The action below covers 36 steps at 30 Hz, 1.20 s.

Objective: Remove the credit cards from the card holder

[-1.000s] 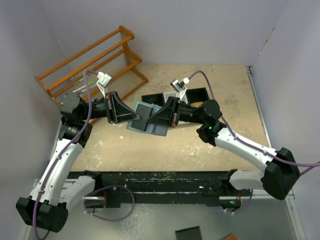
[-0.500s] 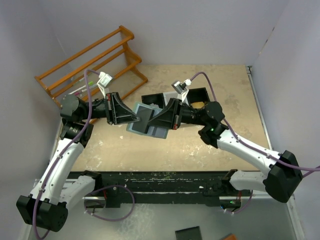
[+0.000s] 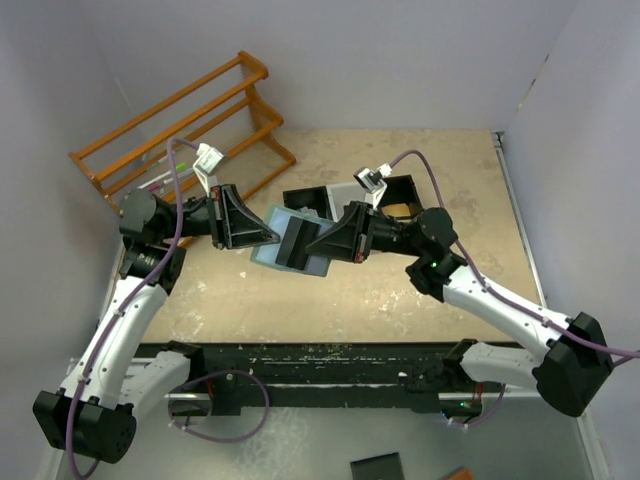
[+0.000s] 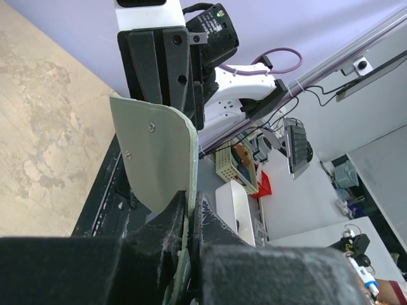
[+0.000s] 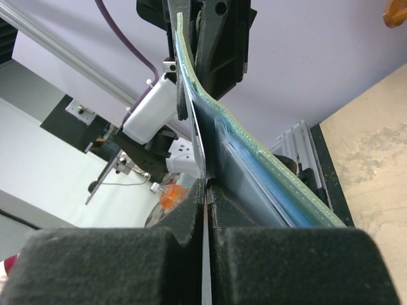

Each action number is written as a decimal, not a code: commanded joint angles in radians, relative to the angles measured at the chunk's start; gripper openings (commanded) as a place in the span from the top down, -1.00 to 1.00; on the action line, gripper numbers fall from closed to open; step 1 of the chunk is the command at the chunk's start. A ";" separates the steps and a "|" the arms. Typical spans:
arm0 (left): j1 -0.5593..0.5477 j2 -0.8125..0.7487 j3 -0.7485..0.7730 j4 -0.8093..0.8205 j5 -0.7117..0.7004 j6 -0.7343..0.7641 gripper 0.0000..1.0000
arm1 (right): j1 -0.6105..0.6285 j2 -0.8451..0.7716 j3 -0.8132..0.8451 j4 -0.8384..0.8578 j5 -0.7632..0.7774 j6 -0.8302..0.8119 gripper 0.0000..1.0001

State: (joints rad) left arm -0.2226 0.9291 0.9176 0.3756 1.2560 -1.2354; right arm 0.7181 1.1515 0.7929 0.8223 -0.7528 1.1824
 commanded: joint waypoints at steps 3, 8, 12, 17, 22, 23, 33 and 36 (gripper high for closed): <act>0.006 -0.021 0.046 -0.083 -0.019 0.134 1.00 | -0.069 -0.032 -0.011 -0.005 -0.034 -0.004 1.00; 0.006 -0.007 0.173 -0.567 -0.142 0.578 1.00 | -0.178 -0.096 -0.041 -0.045 -0.107 0.013 1.00; 0.006 0.025 0.250 -0.823 -0.330 0.836 1.00 | -0.240 -0.141 -0.026 -0.231 -0.147 -0.070 1.00; 0.007 0.021 0.264 -0.876 -0.436 0.936 1.00 | -0.303 -0.144 0.024 -0.510 -0.169 -0.223 1.00; 0.006 0.025 0.299 -0.950 -0.509 1.039 1.00 | -0.396 -0.097 0.122 -0.844 -0.093 -0.440 1.00; 0.006 0.026 0.306 -0.962 -0.516 1.054 1.00 | -0.410 -0.076 0.156 -0.925 -0.048 -0.514 1.00; 0.006 0.004 0.343 -1.019 -0.397 1.076 1.00 | -0.425 0.342 0.528 -1.325 0.393 -0.831 1.00; 0.006 -0.017 0.348 -1.015 -0.302 1.060 1.00 | -0.426 0.457 0.604 -1.362 0.424 -0.870 1.00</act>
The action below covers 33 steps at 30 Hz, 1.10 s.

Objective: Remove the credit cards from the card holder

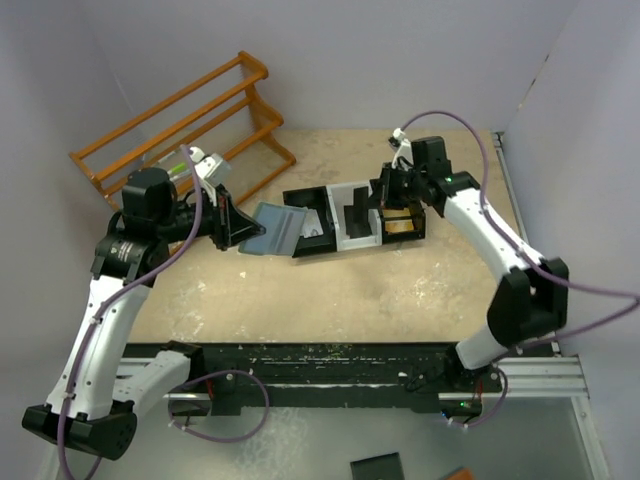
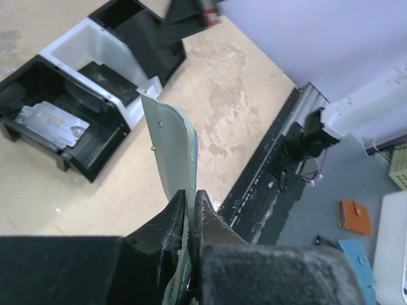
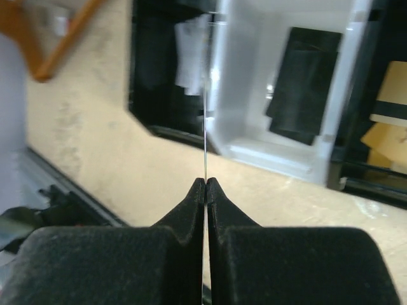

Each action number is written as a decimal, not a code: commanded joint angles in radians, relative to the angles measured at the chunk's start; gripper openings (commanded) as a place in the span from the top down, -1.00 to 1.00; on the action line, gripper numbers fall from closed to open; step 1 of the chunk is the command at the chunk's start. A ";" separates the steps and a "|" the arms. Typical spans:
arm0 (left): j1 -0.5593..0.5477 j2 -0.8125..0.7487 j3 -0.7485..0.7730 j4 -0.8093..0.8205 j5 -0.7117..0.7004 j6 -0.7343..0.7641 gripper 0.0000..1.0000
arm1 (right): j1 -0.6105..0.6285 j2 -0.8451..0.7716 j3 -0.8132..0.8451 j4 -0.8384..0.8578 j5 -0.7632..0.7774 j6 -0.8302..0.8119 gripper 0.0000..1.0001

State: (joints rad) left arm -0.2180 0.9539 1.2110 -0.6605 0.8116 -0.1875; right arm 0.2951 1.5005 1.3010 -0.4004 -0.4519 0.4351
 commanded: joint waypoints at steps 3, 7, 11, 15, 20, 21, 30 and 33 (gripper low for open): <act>0.000 -0.061 0.056 0.035 0.248 -0.005 1.00 | -0.002 0.199 0.148 -0.160 0.144 -0.147 1.00; 0.000 -0.077 0.055 0.071 0.372 -0.054 1.00 | -0.002 0.292 0.190 -0.167 0.144 -0.170 1.00; 0.000 -0.098 0.044 0.149 0.447 -0.128 1.00 | -0.001 0.343 0.203 -0.120 0.147 -0.157 1.00; 0.000 -0.120 0.023 0.241 0.466 -0.207 1.00 | 0.001 0.378 0.204 -0.094 0.128 -0.135 1.00; 0.000 -0.124 0.024 0.266 0.474 -0.238 1.00 | 0.022 0.427 0.224 -0.079 0.107 -0.128 1.00; 0.000 -0.123 0.023 0.273 0.477 -0.249 1.00 | 0.026 0.437 0.232 -0.085 0.107 -0.131 1.00; 0.000 -0.135 -0.040 0.551 0.532 -0.525 1.00 | 0.035 0.449 0.250 -0.082 0.135 -0.124 0.82; 0.000 -0.138 -0.060 0.653 0.529 -0.613 1.00 | 0.034 0.430 0.249 -0.080 0.151 -0.122 0.53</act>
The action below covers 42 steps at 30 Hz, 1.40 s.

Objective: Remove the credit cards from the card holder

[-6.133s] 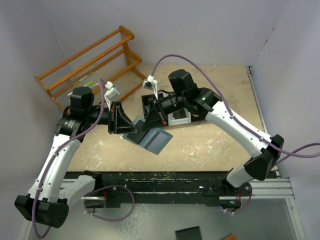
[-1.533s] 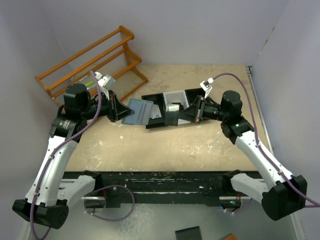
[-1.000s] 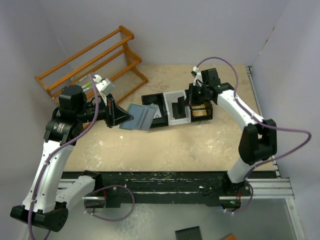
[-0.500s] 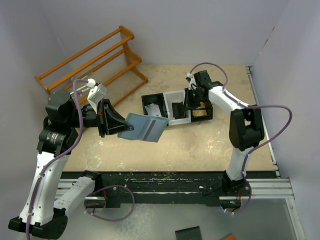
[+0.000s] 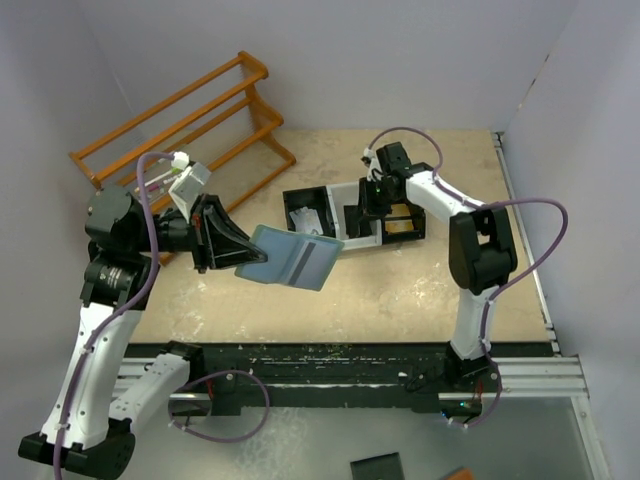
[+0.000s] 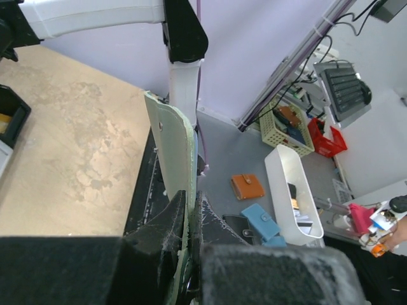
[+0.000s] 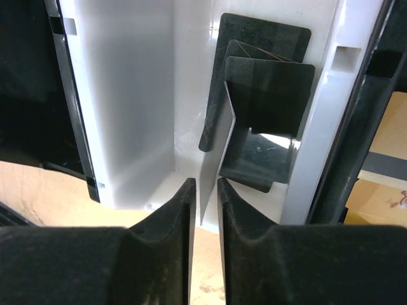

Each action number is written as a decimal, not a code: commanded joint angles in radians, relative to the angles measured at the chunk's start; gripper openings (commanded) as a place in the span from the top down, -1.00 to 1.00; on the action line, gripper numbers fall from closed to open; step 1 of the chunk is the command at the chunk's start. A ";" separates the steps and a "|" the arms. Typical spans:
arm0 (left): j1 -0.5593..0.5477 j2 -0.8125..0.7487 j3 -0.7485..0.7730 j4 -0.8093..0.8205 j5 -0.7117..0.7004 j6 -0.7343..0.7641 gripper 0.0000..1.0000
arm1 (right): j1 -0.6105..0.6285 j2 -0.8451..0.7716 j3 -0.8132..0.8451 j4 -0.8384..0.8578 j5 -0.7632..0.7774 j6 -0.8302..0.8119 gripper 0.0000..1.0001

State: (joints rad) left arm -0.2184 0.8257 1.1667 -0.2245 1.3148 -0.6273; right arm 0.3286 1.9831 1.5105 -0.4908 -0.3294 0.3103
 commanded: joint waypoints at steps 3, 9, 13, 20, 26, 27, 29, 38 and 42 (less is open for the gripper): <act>0.001 -0.010 -0.016 0.247 0.021 -0.214 1.00 | 0.001 -0.076 0.034 0.019 0.039 0.010 0.32; 0.001 -0.015 -0.020 0.312 0.015 -0.276 1.00 | 0.001 -0.210 0.018 0.046 0.082 0.039 -0.17; 0.001 -0.014 -0.026 0.351 0.015 -0.311 1.00 | 0.001 -0.380 -0.039 0.093 0.050 0.073 -0.42; -0.002 -0.012 -0.041 0.444 0.012 -0.393 1.00 | 0.010 -0.828 -0.498 0.638 -0.349 0.320 -0.83; -0.004 0.009 -0.056 0.487 -0.002 -0.413 1.00 | 0.074 -1.096 -0.814 1.264 -0.532 0.646 -0.87; -0.004 0.011 -0.058 0.492 -0.006 -0.413 1.00 | 0.104 -1.109 -0.820 1.289 -0.530 0.652 -0.87; -0.004 0.017 -0.061 0.496 -0.017 -0.410 1.00 | 0.153 -1.111 -0.817 1.326 -0.531 0.661 -0.86; -0.002 0.030 -0.052 0.428 -0.027 -0.347 1.00 | 0.240 -1.062 -0.810 1.566 -0.518 0.816 -0.37; -0.002 0.037 -0.051 0.383 -0.048 -0.304 1.00 | 0.255 -1.049 -0.817 1.574 -0.506 0.837 0.06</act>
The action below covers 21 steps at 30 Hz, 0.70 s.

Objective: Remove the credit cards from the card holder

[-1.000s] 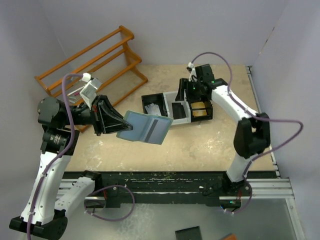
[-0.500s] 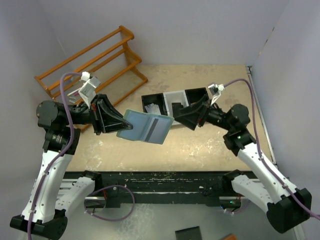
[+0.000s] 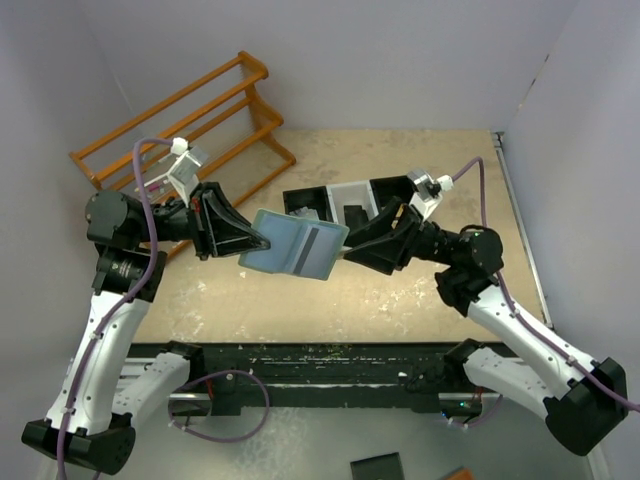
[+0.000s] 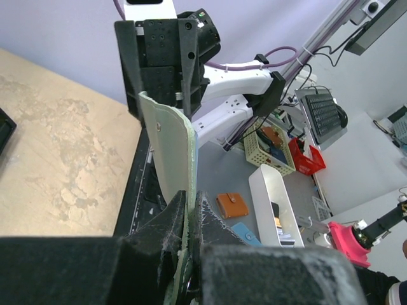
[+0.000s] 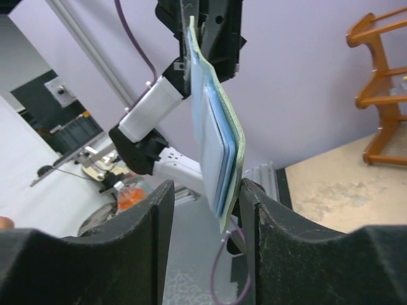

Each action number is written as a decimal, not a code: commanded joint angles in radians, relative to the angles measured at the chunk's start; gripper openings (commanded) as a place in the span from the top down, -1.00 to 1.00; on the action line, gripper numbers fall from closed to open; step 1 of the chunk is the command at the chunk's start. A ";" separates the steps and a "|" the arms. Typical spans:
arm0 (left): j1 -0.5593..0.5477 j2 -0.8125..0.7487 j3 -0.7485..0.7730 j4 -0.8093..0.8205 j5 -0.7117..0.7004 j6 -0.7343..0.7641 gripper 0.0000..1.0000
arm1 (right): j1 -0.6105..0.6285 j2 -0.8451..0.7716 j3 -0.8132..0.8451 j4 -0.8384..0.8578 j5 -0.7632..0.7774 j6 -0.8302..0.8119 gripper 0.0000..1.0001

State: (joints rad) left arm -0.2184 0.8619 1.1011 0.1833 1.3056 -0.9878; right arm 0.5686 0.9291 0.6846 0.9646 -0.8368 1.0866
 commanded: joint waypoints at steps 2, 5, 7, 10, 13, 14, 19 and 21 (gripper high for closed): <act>-0.002 0.003 0.016 -0.050 -0.051 0.077 1.00 | 0.020 0.006 0.004 0.110 0.019 0.063 0.13; -0.002 0.009 0.016 -0.060 -0.061 0.088 1.00 | 0.029 0.008 0.004 0.100 0.036 0.059 0.27; -0.002 0.011 0.017 -0.063 -0.064 0.091 1.00 | 0.033 0.011 0.009 0.092 0.040 0.054 0.30; -0.002 0.012 0.021 -0.066 -0.065 0.092 1.00 | 0.039 0.016 0.022 0.055 0.043 0.032 0.38; -0.002 0.011 0.025 -0.070 -0.063 0.092 1.00 | 0.048 0.024 0.025 0.053 0.051 0.026 0.45; -0.002 0.010 0.026 -0.070 -0.063 0.090 1.00 | 0.052 0.027 0.027 0.055 0.051 0.023 0.48; -0.002 0.011 0.025 -0.070 -0.063 0.086 1.00 | 0.074 0.042 0.042 0.049 0.057 0.009 0.75; -0.002 0.010 0.026 -0.070 -0.063 0.085 1.00 | 0.080 0.042 0.042 0.065 0.058 0.012 0.79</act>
State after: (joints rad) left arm -0.2184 0.8776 1.1011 0.0864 1.2640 -0.9195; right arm 0.6296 0.9756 0.6842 0.9771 -0.7940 1.1141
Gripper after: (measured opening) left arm 0.074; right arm 0.121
